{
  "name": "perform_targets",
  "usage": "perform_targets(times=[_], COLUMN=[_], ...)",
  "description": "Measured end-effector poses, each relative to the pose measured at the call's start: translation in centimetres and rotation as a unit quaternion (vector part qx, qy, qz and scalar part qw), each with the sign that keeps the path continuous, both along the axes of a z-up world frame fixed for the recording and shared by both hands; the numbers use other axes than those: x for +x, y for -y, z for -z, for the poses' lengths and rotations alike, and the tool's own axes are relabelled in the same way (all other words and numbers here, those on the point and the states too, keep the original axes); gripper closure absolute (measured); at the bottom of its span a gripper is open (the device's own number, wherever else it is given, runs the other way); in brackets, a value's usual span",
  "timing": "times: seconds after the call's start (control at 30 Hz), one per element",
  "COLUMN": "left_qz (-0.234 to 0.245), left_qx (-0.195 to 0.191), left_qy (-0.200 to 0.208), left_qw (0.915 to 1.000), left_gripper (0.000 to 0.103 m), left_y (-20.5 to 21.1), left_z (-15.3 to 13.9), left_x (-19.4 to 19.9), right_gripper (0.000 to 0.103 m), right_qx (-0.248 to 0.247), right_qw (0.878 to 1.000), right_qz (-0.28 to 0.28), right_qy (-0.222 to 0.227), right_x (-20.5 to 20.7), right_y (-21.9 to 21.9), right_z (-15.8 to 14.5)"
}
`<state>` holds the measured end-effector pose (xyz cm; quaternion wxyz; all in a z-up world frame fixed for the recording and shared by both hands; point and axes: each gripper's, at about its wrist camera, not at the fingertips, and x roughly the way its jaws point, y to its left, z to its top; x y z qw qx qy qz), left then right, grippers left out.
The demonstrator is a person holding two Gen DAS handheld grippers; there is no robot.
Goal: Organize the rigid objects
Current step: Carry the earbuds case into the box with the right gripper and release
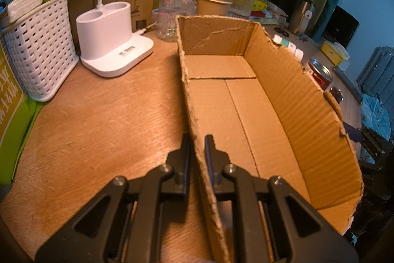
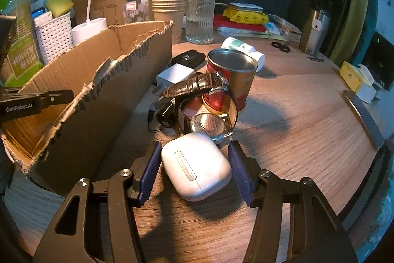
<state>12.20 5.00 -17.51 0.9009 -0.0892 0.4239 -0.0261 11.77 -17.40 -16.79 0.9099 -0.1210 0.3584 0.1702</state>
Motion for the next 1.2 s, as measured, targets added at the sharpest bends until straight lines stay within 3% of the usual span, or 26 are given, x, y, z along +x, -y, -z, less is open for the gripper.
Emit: perform_targets(times=[0.47,0.77,1.2], left_qz=[0.000,0.000,-0.001], left_qx=[0.003,0.003,0.003], left_qy=[-0.002,-0.002,-0.002], left_qw=[1.0000,1.0000,1.0000], left_gripper=[0.090,0.090,0.090], left_y=[-0.1,-0.1,-0.1], left_z=[0.1,0.1,0.1], left_x=[0.0,0.0,0.0], right_gripper=[0.044,0.044,0.044], right_qx=[0.033,0.065,0.069], right_qw=[0.999,0.994,0.989], right_qz=[-0.018,-0.064,-0.121], right_qy=[0.039,0.067,0.050], right_x=[-1.5,-2.9,-4.4], right_y=[-0.3,-2.3,-6.6], right_z=[-4.1,-7.3,-6.6])
